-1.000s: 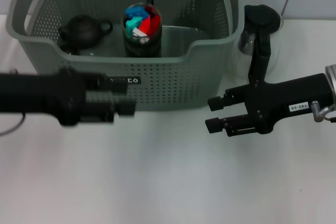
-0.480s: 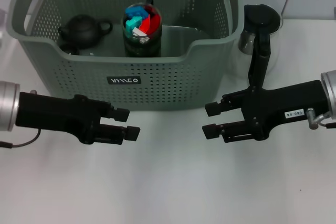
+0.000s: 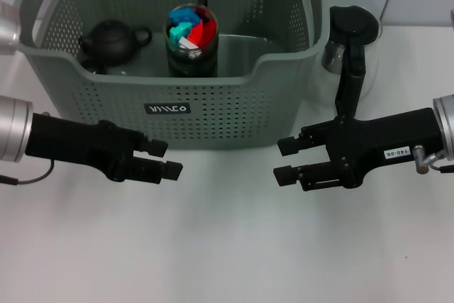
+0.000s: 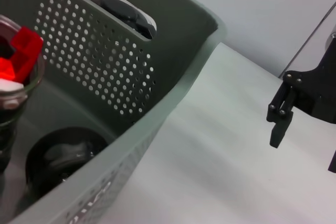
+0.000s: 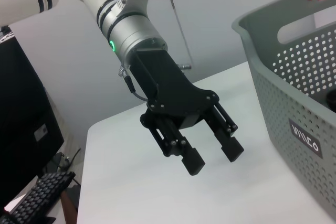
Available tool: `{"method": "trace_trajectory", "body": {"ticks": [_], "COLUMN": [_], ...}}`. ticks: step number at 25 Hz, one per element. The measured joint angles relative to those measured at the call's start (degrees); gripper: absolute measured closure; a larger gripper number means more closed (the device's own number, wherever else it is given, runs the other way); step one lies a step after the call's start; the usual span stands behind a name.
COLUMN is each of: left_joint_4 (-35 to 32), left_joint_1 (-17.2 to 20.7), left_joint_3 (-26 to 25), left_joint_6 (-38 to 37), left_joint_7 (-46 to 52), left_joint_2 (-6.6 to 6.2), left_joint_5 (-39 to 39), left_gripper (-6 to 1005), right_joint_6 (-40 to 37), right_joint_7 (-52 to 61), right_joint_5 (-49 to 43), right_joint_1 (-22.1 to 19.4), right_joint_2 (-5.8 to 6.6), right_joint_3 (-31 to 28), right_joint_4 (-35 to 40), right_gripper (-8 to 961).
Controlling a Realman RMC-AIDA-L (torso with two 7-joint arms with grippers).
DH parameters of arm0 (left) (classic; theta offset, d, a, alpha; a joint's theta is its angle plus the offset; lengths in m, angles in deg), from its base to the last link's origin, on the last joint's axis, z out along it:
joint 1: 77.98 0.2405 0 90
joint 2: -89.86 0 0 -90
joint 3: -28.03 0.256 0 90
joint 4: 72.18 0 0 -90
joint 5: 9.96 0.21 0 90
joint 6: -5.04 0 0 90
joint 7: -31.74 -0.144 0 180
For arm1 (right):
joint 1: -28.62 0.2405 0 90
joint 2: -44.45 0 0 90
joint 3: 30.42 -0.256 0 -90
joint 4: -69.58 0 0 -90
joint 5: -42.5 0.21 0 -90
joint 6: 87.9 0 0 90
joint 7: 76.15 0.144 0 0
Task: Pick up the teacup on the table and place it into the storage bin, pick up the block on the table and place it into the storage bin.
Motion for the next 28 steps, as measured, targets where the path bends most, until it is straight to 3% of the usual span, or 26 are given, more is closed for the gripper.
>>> {"method": "trace_trajectory", "body": {"ticks": [5,23,28], "left_joint_4": [0.11,0.76,0.56], "left_joint_1": [-0.9,-1.41,-1.46], "left_joint_3": [0.28,0.41,0.15], "left_joint_6": [1.58,0.29,0.14], "left_joint_7": [0.02,0.12,0.15], "left_joint_2": [-0.12,-0.65,-0.71], "left_joint_5": [0.05,1.2,1.53], "left_gripper": [387,161,161], "right_joint_6": [0.14,0.26,2.34], "right_joint_7": [0.0,0.0,-0.02], "right_joint_5": [0.0,0.01,0.01], "right_joint_1": [0.0,0.04,0.2], "right_joint_2": [0.03,0.31,-0.07], "right_joint_3": [0.0,-0.29,-0.12], "right_joint_4": [0.0,-0.61,-0.61], "right_gripper": [344,341,338]}}
